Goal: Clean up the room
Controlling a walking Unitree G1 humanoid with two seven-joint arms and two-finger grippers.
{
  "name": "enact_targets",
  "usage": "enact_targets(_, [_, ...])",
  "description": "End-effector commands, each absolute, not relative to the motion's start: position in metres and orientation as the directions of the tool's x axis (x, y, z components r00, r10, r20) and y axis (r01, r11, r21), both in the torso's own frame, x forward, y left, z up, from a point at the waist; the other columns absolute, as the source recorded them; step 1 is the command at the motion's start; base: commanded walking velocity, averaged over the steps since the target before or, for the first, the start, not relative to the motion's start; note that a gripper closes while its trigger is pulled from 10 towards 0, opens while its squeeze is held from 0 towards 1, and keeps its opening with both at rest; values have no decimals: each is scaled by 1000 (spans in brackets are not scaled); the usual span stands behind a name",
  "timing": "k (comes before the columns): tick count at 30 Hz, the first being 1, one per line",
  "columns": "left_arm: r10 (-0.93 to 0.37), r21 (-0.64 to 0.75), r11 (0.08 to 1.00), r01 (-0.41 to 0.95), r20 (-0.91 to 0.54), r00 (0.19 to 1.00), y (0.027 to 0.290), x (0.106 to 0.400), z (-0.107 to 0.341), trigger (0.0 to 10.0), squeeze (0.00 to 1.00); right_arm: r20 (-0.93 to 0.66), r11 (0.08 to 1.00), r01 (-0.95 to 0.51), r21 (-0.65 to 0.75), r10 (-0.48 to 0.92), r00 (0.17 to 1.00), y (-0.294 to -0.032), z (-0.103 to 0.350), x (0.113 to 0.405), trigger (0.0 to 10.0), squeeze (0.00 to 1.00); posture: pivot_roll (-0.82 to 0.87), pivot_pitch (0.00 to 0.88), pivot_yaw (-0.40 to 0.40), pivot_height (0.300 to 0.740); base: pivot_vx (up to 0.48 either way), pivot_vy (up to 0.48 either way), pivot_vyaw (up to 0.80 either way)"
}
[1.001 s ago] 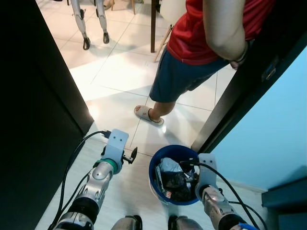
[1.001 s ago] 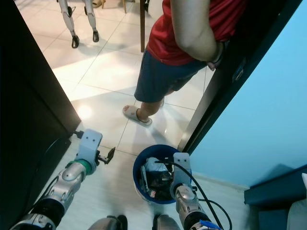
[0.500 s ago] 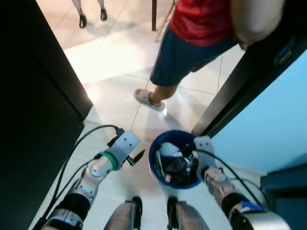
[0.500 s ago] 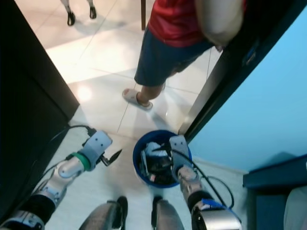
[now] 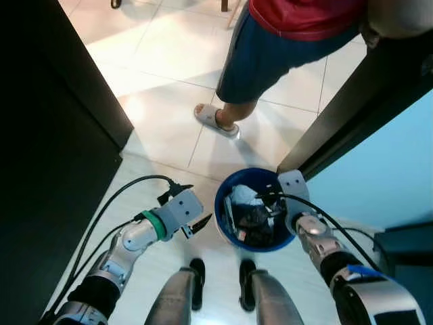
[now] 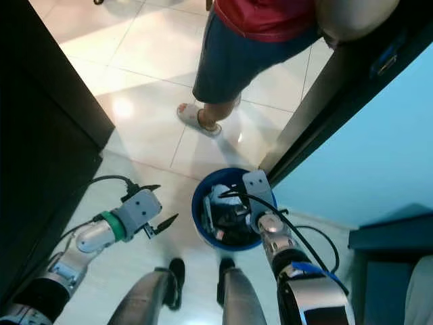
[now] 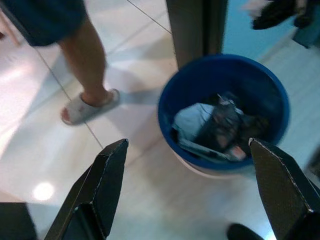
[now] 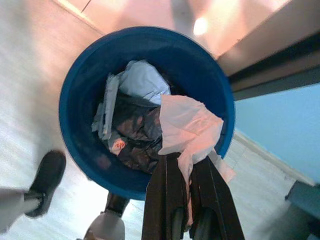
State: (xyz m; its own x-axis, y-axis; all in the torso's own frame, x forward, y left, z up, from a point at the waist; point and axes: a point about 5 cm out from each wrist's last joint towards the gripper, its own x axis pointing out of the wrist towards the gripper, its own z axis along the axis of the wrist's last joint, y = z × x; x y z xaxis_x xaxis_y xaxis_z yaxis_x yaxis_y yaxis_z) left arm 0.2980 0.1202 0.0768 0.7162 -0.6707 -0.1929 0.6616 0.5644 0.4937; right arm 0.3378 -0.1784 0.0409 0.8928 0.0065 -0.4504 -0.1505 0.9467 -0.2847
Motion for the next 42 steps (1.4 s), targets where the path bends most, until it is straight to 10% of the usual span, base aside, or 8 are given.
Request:
enact_targets(1, [-684, 488, 528, 695, -241, 689, 121, 288, 66, 10000, 0, -503, 940, -178, -290, 8, 864, -177, 26, 327, 10000, 0, 142, 431, 113, 740, 0, 0, 0])
enact_targets(19, [-686, 512, 538, 670, -195, 701, 122, 293, 82, 10000, 0, -489, 928, -128, -349, -64, 870, -185, 29, 329, 10000, 0, 151, 415, 96, 740, 0, 0, 0])
enact_targets(20, [-686, 508, 542, 669, -193, 702, 122, 293, 83, 10000, 0, -484, 931, -121, -345, -66, 873, -185, 31, 330, 10000, 976, 153, 415, 97, 740, 0, 0, 0])
enact_targets(21, [-686, 508, 541, 671, -195, 701, 122, 294, 84, 10000, 0, -479, 929, -120, -349, -67, 875, -185, 32, 331, 10000, 1000, 155, 422, 98, 740, 0, 0, 0])
enact_targets(24, [-690, 507, 538, 674, -194, 697, 120, 293, 85, 10000, 0, -474, 921, -121, -370, -75, 877, -185, 33, 332, 10000, 1000, 154, 414, 98, 740, 0, 0, 0])
enact_targets(25, [-693, 507, 534, 677, -196, 693, 120, 292, 85, 10000, 0, -477, 919, -128, -372, -72, 876, -184, 33, 332, 10000, 0, 152, 400, 97, 740, 0, 0, 0])
enact_targets(42, [-694, 511, 520, 684, -214, 687, 119, 292, 82, 10000, 0, -488, 923, -116, -366, -84, 869, -186, 31, 331, 10000, 0, 156, 397, 109, 740, 0, 0, 0])
